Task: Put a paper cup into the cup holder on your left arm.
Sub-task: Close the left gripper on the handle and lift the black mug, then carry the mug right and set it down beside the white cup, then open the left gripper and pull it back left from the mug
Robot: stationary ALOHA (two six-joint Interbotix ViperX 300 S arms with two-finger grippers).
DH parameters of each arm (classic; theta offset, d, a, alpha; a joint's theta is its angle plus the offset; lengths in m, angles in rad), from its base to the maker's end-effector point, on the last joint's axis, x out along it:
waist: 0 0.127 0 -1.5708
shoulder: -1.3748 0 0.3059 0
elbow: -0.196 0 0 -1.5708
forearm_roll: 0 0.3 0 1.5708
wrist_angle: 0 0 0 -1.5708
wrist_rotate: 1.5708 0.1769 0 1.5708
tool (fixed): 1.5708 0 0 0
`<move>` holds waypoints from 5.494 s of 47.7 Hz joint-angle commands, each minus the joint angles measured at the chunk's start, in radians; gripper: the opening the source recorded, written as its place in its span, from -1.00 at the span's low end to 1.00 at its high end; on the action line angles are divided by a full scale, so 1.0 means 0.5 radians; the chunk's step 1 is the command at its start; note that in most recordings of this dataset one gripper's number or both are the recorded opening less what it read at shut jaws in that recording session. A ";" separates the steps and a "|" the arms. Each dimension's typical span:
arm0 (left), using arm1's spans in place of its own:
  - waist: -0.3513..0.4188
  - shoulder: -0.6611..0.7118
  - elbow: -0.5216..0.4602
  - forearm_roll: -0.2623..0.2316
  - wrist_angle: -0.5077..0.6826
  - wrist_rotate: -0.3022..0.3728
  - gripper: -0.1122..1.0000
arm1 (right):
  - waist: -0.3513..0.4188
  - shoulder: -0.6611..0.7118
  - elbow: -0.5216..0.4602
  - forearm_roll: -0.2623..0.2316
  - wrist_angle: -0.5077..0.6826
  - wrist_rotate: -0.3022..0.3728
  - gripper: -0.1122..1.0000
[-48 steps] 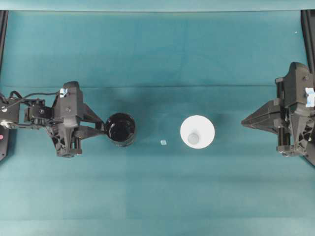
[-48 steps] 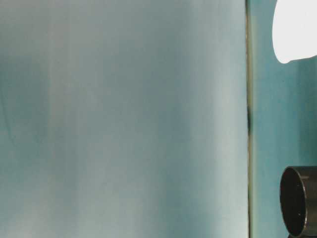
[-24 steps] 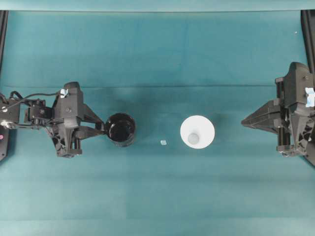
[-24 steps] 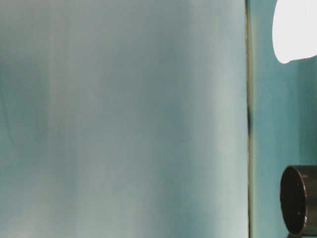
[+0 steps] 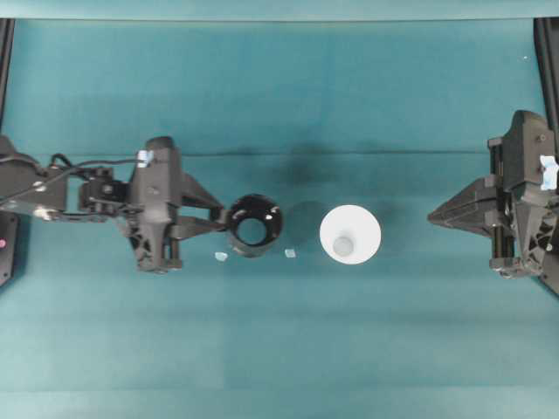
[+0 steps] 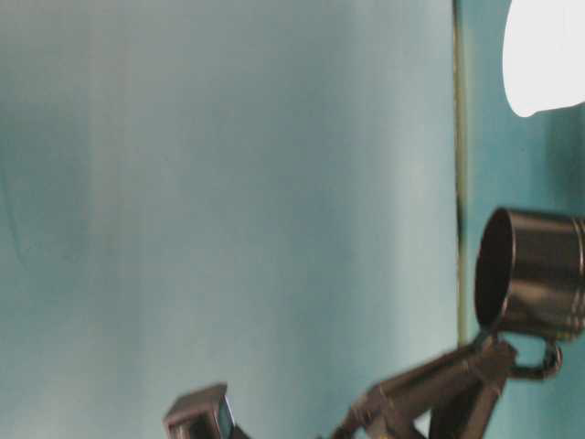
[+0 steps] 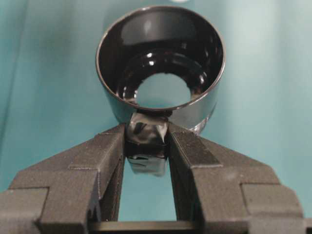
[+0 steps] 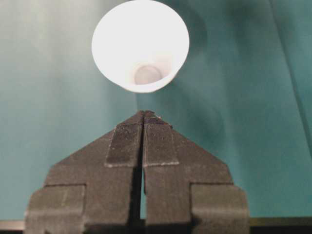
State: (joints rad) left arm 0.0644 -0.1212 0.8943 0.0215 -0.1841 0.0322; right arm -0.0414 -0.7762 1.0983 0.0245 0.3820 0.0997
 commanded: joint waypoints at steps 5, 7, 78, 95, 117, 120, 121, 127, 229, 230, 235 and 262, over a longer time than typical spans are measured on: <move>0.015 0.092 -0.117 0.003 -0.040 0.006 -0.22 | -0.003 0.009 -0.052 -0.003 -0.015 0.015 -0.83; 0.021 0.110 -0.129 0.003 -0.049 0.006 -0.22 | -0.003 0.009 -0.052 -0.003 -0.009 0.015 -0.83; 0.006 0.353 -0.282 0.003 -0.181 -0.015 -0.22 | -0.012 0.009 -0.046 -0.009 0.012 0.015 -0.83; -0.018 0.353 -0.264 0.003 -0.150 -0.015 -0.22 | -0.012 0.009 -0.046 -0.009 0.012 0.015 -0.83; -0.031 0.414 -0.258 0.003 -0.031 0.009 -0.22 | -0.012 0.009 -0.049 -0.006 0.012 0.015 -0.83; -0.025 0.411 -0.255 0.003 0.003 0.012 -0.22 | -0.012 0.009 -0.049 -0.009 0.012 0.015 -0.83; -0.025 0.408 -0.249 0.003 0.009 0.012 -0.22 | -0.012 0.009 -0.049 -0.009 0.012 0.015 -0.83; -0.021 0.405 -0.249 0.009 0.015 0.025 -0.22 | -0.012 0.009 -0.049 -0.009 0.012 0.015 -0.83; 0.015 0.252 -0.239 0.003 0.114 0.028 0.78 | -0.012 0.009 -0.052 -0.009 0.095 0.018 -0.83; 0.012 0.239 -0.236 0.003 0.114 0.025 0.78 | -0.012 0.009 -0.052 -0.009 0.095 0.018 -0.83; 0.012 0.166 -0.212 0.003 0.132 0.021 0.78 | -0.012 0.012 -0.052 -0.009 0.089 0.018 -0.83; -0.003 -0.209 -0.107 0.003 0.426 0.021 0.78 | -0.049 0.586 -0.359 -0.009 0.160 0.018 -0.80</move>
State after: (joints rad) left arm 0.0690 -0.1994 0.8483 0.0215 0.0261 0.0445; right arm -0.0583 -0.5200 0.9679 0.0215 0.4571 0.0997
